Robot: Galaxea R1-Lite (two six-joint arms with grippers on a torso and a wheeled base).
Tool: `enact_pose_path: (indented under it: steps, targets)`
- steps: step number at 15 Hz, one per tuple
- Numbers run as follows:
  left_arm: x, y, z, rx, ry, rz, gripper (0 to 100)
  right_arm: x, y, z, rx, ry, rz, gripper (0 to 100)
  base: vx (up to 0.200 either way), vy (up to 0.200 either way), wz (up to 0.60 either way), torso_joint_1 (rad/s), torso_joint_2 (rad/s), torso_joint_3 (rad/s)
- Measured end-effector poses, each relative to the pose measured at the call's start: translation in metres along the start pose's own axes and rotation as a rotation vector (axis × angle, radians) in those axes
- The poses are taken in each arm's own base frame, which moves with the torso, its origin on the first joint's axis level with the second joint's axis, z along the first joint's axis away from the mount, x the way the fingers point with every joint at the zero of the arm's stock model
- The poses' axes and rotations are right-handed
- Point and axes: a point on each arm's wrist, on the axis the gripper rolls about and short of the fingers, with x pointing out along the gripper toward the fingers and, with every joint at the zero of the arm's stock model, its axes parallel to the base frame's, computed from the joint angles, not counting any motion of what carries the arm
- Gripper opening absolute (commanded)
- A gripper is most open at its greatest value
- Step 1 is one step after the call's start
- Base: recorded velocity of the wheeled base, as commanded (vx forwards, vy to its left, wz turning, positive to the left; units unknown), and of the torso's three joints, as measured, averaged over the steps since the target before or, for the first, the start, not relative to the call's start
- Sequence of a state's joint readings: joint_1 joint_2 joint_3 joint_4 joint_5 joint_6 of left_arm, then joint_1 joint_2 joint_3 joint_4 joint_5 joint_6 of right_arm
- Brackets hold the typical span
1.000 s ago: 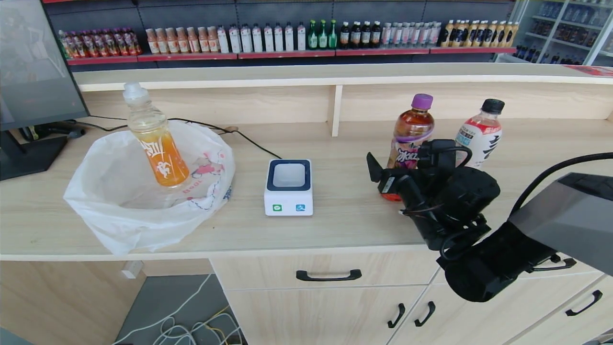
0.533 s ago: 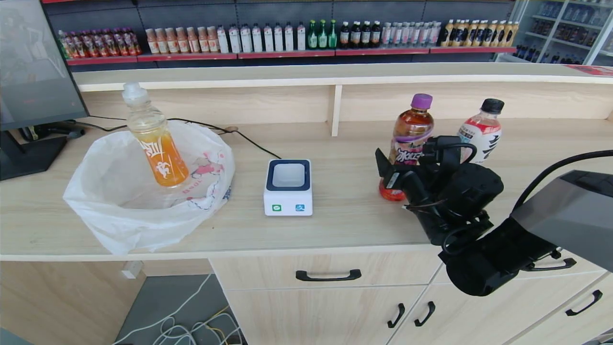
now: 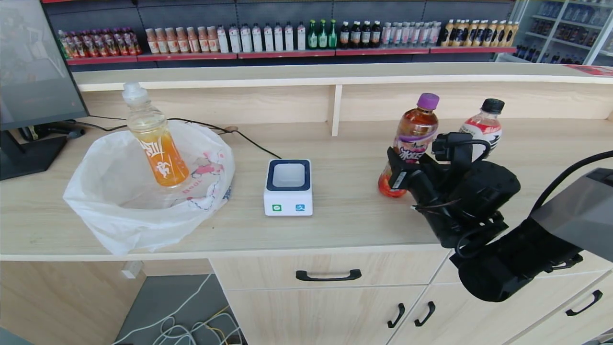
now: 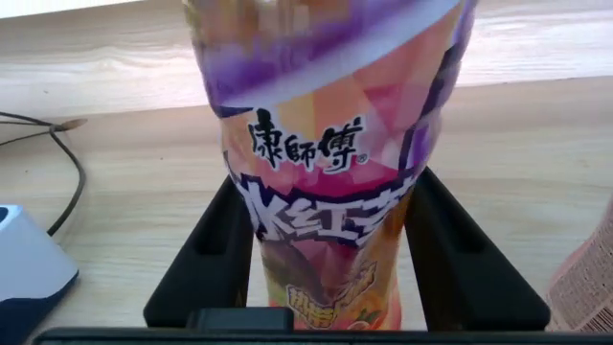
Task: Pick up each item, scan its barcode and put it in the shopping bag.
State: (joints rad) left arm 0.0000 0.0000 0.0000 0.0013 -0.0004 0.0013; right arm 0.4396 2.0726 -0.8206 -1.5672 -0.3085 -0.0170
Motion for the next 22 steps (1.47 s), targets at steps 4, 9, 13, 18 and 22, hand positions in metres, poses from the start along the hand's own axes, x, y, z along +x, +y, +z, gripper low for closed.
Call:
enact_pose_path:
  steps: [4, 9, 13, 18, 22]
  targets:
    - [0.000, 0.000, 0.000, 0.000, 0.000, 0.000, 100, -0.021, 0.013, 0.016, 0.016, 0.003, 0.067, 0, 0.000, 0.000, 0.00, 0.000, 0.00, 0.000]
    - [0.000, 0.000, 0.000, 0.000, 0.000, 0.000, 100, -0.043, 0.020, 0.051, 0.052, -0.054, 0.123, 0, 0.000, 0.000, 0.00, 0.000, 0.00, 0.000]
    - [0.000, 0.000, 0.000, 0.000, 0.000, 0.000, 100, -0.075, 0.027, 0.073, 0.088, -0.061, 0.192, 0, 0.000, 0.000, 0.00, 0.000, 0.00, 0.000]
    - [0.000, 0.000, 0.000, 0.000, 0.000, 0.000, 100, -0.106, 0.015, 0.084, 0.088, -0.044, 0.215, 0, 0.000, 0.000, 0.00, 0.000, 0.00, 0.000]
    - [0.000, 0.000, 0.000, 0.000, 0.000, 0.000, 100, -0.131, 0.010, 0.089, 0.087, -0.025, 0.256, 0, 0.000, 0.000, 0.00, 0.000, 0.00, 0.000]
